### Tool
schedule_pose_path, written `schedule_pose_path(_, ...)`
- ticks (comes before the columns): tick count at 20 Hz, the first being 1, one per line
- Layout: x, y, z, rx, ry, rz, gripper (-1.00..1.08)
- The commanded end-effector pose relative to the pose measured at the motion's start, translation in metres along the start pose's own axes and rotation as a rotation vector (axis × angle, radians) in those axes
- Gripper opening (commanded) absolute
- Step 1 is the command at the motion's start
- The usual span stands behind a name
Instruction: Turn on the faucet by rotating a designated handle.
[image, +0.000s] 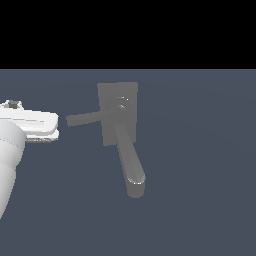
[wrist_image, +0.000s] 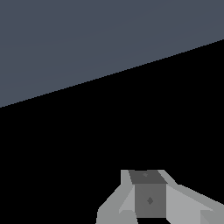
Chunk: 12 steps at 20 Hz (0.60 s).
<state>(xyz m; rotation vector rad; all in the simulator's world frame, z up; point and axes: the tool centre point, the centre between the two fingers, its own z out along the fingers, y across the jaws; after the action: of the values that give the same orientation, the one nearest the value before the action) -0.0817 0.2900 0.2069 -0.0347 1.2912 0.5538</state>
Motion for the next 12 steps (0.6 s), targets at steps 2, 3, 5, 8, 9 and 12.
schedule_pose_path(2,0.016,-0.021,-0.009,0.026,0.056,-0.037,-1.00)
schedule_pose_path(3,0.020,-0.026,-0.012,0.032,0.068,-0.044,-1.00)
schedule_pose_path(5,0.025,-0.033,-0.015,0.041,0.086,-0.056,-1.00)
schedule_pose_path(8,0.028,-0.045,-0.019,0.056,0.106,-0.077,-1.00)
schedule_pose_path(9,0.029,-0.050,-0.020,0.061,0.113,-0.086,-1.00)
schedule_pose_path(12,0.034,-0.062,-0.025,0.077,0.135,-0.107,-1.00)
